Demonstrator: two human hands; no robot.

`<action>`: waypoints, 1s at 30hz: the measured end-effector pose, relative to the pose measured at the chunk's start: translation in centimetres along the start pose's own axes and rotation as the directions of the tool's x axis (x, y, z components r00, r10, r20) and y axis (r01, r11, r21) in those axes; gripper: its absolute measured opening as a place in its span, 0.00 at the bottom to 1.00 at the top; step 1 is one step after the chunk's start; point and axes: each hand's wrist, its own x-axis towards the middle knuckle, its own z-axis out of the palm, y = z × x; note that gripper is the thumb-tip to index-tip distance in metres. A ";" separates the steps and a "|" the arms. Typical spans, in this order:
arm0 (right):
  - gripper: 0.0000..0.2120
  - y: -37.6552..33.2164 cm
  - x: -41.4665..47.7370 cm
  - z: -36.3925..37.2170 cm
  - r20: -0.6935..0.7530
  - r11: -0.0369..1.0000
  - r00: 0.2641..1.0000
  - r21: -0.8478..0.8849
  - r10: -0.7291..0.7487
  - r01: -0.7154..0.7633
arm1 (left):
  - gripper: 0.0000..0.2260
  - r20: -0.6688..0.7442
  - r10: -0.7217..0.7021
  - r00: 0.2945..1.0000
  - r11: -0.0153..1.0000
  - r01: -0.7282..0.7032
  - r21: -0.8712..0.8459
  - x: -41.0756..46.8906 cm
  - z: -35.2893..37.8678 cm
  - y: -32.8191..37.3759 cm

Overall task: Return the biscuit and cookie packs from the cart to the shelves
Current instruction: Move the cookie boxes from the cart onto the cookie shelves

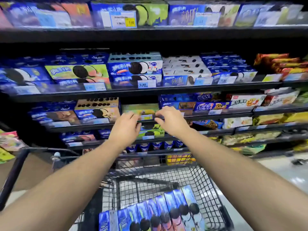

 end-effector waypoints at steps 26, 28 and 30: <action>0.37 -11.0 -15.1 42.5 0.884 0.823 0.459 0.325 -0.089 -0.466 | 0.31 0.823 -0.457 0.337 0.851 -0.106 0.515 -35.1 20.1 -10.7; 0.39 -11.3 -15.2 44.1 0.898 0.824 0.433 0.300 -0.074 -0.481 | 0.31 0.829 -0.446 0.336 0.840 -0.164 0.518 -35.7 20.5 -10.7; 0.41 -11.3 -15.2 45.4 0.909 0.830 0.411 0.282 -0.070 -0.481 | 0.32 0.834 -0.438 0.336 0.831 -0.203 0.518 -36.0 20.7 -10.8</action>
